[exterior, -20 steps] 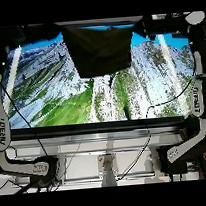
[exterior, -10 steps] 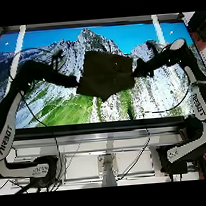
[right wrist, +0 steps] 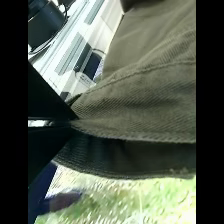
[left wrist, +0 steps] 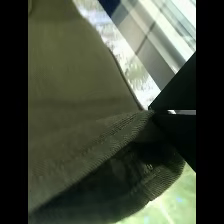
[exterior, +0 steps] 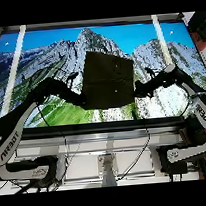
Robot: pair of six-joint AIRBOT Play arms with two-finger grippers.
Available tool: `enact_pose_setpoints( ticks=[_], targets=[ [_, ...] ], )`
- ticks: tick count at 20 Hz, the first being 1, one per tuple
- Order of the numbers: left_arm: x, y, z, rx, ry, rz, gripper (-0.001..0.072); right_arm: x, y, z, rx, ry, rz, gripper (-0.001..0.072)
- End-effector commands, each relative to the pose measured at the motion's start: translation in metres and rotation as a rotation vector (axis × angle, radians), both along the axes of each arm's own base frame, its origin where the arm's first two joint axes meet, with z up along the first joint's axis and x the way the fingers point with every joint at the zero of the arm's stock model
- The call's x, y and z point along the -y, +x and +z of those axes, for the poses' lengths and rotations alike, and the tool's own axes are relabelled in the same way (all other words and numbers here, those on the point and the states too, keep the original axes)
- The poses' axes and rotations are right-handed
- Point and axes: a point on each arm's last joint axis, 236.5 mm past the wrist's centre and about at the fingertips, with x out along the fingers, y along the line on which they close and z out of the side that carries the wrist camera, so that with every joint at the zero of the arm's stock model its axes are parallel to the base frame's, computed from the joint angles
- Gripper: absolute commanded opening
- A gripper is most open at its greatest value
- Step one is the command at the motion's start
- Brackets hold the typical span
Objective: Fold the clothes and pants, and hang the long-sleeved shirts on hangers.
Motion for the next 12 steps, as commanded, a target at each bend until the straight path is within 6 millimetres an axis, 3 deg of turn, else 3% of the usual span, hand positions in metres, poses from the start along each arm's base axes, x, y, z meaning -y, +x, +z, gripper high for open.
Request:
enact_pose_setpoints(
  ticks=[1,2,4,5,8,11,12],
  targets=[
    [-0.010,-0.003,-0.009,-0.035,0.061,0.048,0.0016,0.002,0.001,-0.005,-0.009,-0.017,-0.038,0.0053],
    [-0.011,-0.003,-0.009,-0.041,0.062,0.059,0.0023,0.002,0.002,-0.004,-0.016,-0.019,-0.054,0.0119],
    [-0.023,0.000,-0.010,-0.026,0.094,0.060,0.0149,0.003,0.006,0.003,-0.011,-0.019,-0.050,0.0418],
    [-0.036,0.004,-0.009,-0.011,0.135,0.076,0.0150,0.003,0.010,0.008,0.002,-0.021,-0.039,0.0496],
    [-0.084,0.022,0.010,0.059,0.236,0.189,0.0248,0.007,0.034,0.036,0.087,-0.033,-0.007,0.0501],
    [-0.106,0.028,0.043,0.108,0.217,0.291,0.0302,0.017,0.053,0.058,0.172,-0.082,0.029,0.0466],
    [-0.109,0.023,0.050,0.101,0.217,0.293,0.0271,0.017,0.052,0.059,0.184,-0.082,0.052,0.0261]
  ],
)
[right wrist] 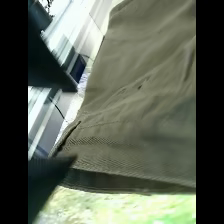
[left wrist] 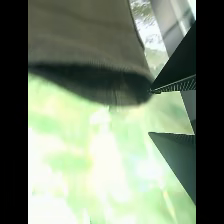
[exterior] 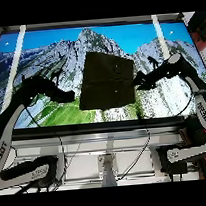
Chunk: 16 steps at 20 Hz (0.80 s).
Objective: Fold the clothes and pants, and hang the long-sleeved shirts on hangers.
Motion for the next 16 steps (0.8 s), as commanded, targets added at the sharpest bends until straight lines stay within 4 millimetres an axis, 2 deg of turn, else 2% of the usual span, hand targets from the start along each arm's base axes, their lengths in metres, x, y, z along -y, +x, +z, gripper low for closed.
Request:
enact_pose_setpoints(
  ticks=[1,3,5,9,11,13,14,15,16],
  targets=[
    [-0.025,-0.008,0.025,0.011,0.029,0.052,0.0020,0.006,0.005,0.011,0.050,-0.034,0.055,0.0048],
    [-0.021,-0.017,0.029,0.032,0.030,-0.009,0.0016,0.002,0.001,0.007,0.075,-0.014,0.066,0.0028],
    [-0.011,-0.021,0.032,0.089,-0.009,0.009,0.0016,-0.005,-0.003,0.009,0.136,0.014,0.020,0.0028],
    [0.020,-0.035,0.040,0.158,-0.266,0.260,0.0016,-0.022,-0.045,0.011,0.187,0.118,-0.156,0.0028],
    [0.038,-0.052,0.037,0.104,-0.435,0.402,0.0016,-0.027,-0.054,0.016,0.219,0.196,-0.320,0.0028],
    [0.049,-0.068,0.026,0.048,-0.513,0.475,0.0032,-0.019,-0.059,0.015,0.253,0.230,-0.481,0.0029],
    [0.052,-0.075,0.016,0.023,-0.514,0.485,0.0229,-0.014,-0.064,0.011,0.244,0.232,-0.545,0.0030],
    [0.055,-0.082,0.006,-0.022,-0.510,0.517,0.0480,-0.014,-0.070,0.006,0.218,0.234,-0.571,0.0088],
    [0.057,-0.085,-0.001,-0.063,-0.508,0.555,0.0517,-0.015,-0.074,0.003,0.200,0.235,-0.571,0.0348]
  ],
)
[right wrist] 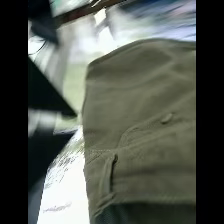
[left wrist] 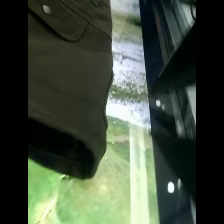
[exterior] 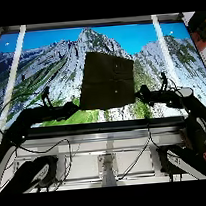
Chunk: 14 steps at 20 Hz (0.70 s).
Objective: Fold the clothes and pants, and hang the long-sleeved shirts on hangers.
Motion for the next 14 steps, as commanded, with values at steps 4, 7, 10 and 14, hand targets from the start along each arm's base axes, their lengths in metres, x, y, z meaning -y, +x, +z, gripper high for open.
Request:
enact_pose_setpoints(
  ticks=[4,7,10,14],
  targets=[
    [0.024,-0.003,-0.031,-0.108,-0.092,0.163,0.0517,-0.004,-0.011,-0.010,-0.084,0.095,-0.165,0.0681],
    [0.027,0.006,-0.044,-0.089,-0.062,0.197,0.0516,-0.017,-0.013,-0.016,-0.070,0.058,-0.137,0.0682],
    [0.023,0.012,-0.057,-0.115,-0.048,0.252,0.0515,-0.020,-0.007,-0.018,-0.034,0.023,-0.151,0.0682],
    [0.016,0.019,-0.075,-0.136,-0.015,0.293,0.0515,-0.021,-0.006,-0.019,-0.030,0.020,-0.150,0.0682]
  ],
)
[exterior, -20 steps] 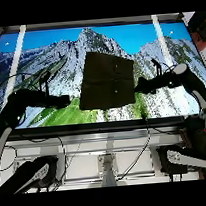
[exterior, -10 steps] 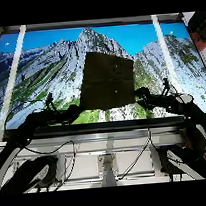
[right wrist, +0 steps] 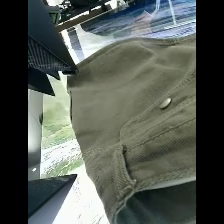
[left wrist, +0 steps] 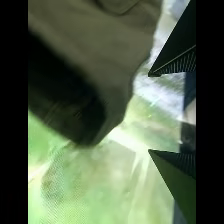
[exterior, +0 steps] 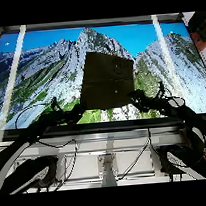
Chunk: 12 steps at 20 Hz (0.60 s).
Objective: Fold the clothes and pants, and hang the long-sleeved shirts on hangers.
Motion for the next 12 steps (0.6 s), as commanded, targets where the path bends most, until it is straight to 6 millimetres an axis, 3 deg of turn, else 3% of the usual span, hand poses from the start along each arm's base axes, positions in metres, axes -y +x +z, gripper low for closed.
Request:
enact_pose_setpoints(
  ticks=[1,4,7,9,10,12],
  targets=[
    [-0.007,0.013,-0.012,-0.006,0.024,0.067,0.0515,0.000,0.002,-0.001,0.008,-0.010,-0.011,0.0681],
    [-0.008,0.024,-0.018,-0.005,0.040,0.084,0.0513,0.000,0.002,-0.001,0.009,-0.011,-0.012,0.0682],
    [-0.003,0.034,-0.024,-0.020,0.046,0.083,0.0446,-0.001,0.002,-0.001,0.007,-0.009,-0.008,0.0682],
    [0.000,0.043,-0.020,-0.009,0.041,0.084,0.0229,-0.005,-0.003,-0.001,-0.005,-0.001,0.014,0.0681],
    [0.002,0.047,-0.016,0.002,0.037,0.083,0.0029,-0.007,-0.006,-0.002,-0.018,0.008,0.021,0.0681],
    [0.005,0.054,-0.009,0.020,0.028,0.082,0.0017,-0.006,-0.007,-0.010,-0.058,0.013,0.006,0.0681]
  ],
)
